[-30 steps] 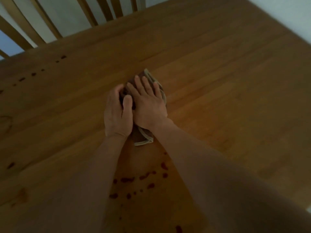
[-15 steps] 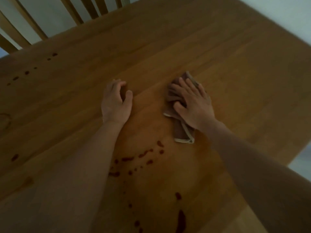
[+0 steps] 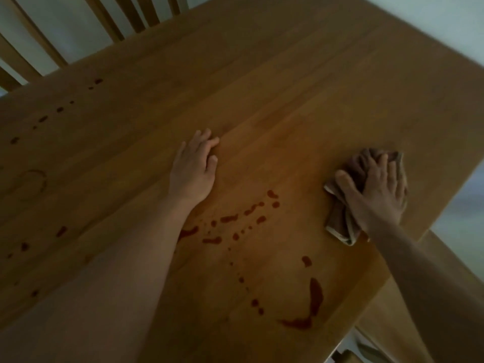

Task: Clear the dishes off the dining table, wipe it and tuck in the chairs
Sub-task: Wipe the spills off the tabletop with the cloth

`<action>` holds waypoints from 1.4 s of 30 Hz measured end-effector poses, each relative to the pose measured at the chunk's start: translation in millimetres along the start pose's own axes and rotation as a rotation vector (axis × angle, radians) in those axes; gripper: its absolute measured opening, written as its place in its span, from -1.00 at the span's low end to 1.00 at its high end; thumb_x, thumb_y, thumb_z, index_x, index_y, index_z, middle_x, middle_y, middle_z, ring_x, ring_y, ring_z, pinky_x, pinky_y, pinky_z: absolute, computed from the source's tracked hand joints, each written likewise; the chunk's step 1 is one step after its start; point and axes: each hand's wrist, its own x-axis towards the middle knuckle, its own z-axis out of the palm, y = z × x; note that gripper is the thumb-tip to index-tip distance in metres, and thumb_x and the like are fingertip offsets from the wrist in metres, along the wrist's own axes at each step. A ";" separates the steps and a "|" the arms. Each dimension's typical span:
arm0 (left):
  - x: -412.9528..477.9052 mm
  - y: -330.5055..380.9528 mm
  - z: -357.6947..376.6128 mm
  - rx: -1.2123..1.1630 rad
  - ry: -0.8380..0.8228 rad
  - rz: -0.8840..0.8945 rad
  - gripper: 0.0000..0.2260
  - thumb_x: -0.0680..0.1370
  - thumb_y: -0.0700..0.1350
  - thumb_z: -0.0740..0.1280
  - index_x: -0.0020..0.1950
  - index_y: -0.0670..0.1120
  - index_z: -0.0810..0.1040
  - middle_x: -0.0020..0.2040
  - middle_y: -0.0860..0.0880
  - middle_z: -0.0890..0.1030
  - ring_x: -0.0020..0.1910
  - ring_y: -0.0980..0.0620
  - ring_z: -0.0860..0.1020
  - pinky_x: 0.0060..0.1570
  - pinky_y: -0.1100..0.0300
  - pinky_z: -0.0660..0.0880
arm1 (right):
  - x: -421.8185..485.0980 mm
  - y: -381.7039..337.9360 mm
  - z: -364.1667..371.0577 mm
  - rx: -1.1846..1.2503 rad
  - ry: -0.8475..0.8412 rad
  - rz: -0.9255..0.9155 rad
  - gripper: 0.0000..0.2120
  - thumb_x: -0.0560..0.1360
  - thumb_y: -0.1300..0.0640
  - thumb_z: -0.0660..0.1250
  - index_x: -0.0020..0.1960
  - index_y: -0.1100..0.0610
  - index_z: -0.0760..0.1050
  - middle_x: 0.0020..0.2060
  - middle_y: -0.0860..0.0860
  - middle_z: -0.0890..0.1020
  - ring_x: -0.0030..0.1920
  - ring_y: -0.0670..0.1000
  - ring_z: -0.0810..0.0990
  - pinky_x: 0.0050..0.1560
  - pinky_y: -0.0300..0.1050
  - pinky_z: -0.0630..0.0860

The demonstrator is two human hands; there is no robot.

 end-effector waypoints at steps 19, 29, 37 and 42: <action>-6.2 9.7 3.8 -0.107 0.022 -0.106 -0.32 0.58 0.33 -0.16 0.61 0.01 -0.17 0.62 0.07 -0.14 0.56 0.22 -0.13 0.55 0.13 -0.13 | 38.4 -231.5 85.8 -0.164 -0.167 -0.741 -0.39 0.65 -0.15 -0.08 0.61 0.07 -0.10 0.60 0.03 -0.11 0.59 0.03 -0.20 0.55 0.04 -0.25; -3.9 9.5 2.0 -0.101 -0.017 -0.124 -0.37 0.60 0.32 -0.13 0.61 0.06 -0.01 0.61 0.12 -0.02 0.56 0.21 -0.11 0.53 0.15 -0.18 | 73.5 -182.8 63.3 -0.091 -0.149 -0.840 -0.40 0.59 -0.16 0.06 0.58 0.01 0.13 0.59 -0.04 0.09 0.58 -0.05 -0.03 0.55 -0.04 -0.19; -1.8 5.2 1.0 -0.020 -0.090 -0.105 -0.43 0.61 0.30 -0.06 0.58 0.10 0.12 0.61 0.15 -0.02 0.56 0.19 -0.16 0.53 0.10 -0.21 | 80.7 -89.9 29.2 -0.054 -0.114 -0.617 -0.35 0.51 -0.18 0.03 0.57 -0.05 0.14 0.58 -0.09 0.09 0.58 -0.08 -0.01 0.56 -0.03 -0.12; -2.8 7.1 -7.8 -0.035 -0.148 -0.107 -0.46 0.63 0.25 0.00 0.58 0.11 0.11 0.61 0.14 -0.06 0.57 0.15 -0.17 0.51 0.09 -0.22 | 53.8 -45.2 14.2 -0.015 -0.083 -0.459 -0.38 0.54 -0.12 0.10 0.58 -0.05 0.11 0.58 -0.10 0.09 0.58 -0.08 -0.02 0.54 -0.03 -0.11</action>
